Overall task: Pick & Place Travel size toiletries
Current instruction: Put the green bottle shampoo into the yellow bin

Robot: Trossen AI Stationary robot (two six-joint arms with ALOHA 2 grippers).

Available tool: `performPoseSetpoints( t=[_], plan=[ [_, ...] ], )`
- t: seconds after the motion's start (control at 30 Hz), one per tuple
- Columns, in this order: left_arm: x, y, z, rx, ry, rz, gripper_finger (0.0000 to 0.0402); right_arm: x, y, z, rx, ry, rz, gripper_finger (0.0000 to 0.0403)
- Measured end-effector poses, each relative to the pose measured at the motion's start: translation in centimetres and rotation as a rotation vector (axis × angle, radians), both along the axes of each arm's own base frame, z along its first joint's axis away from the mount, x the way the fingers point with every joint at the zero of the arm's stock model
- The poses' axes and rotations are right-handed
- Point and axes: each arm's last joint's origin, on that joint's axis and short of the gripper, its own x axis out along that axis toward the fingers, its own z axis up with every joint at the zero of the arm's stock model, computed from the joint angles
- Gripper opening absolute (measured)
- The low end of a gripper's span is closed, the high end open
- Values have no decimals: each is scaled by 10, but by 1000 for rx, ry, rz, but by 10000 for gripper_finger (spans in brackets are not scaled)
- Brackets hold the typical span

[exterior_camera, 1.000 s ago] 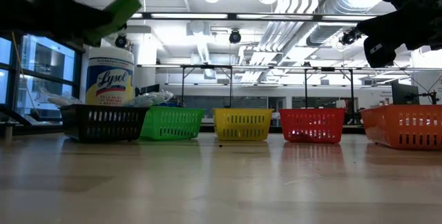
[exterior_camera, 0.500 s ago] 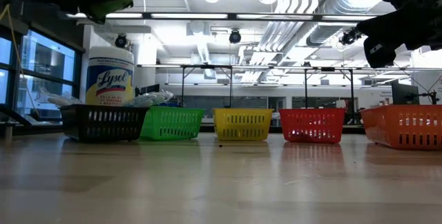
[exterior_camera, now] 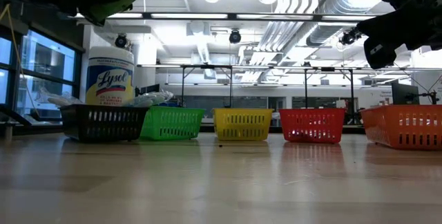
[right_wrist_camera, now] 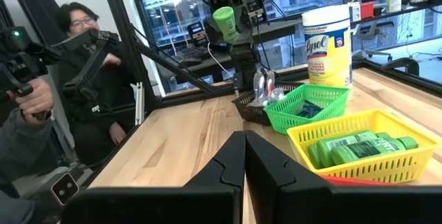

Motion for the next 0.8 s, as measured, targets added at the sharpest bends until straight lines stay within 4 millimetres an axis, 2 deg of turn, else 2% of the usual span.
performPoseSetpoints(
  t=[0.4,0.6,0.8],
  plan=[
    [1,4,3,-40,-19,112,145,0,0,0,2,0,-17,2],
    [9,15,35,-74,13,173,145,0,-1,0,-13,-1,-19,2],
    [40,29,63,-60,189,200,145,0,-1,0,-20,-4,-21,2]
  ],
)
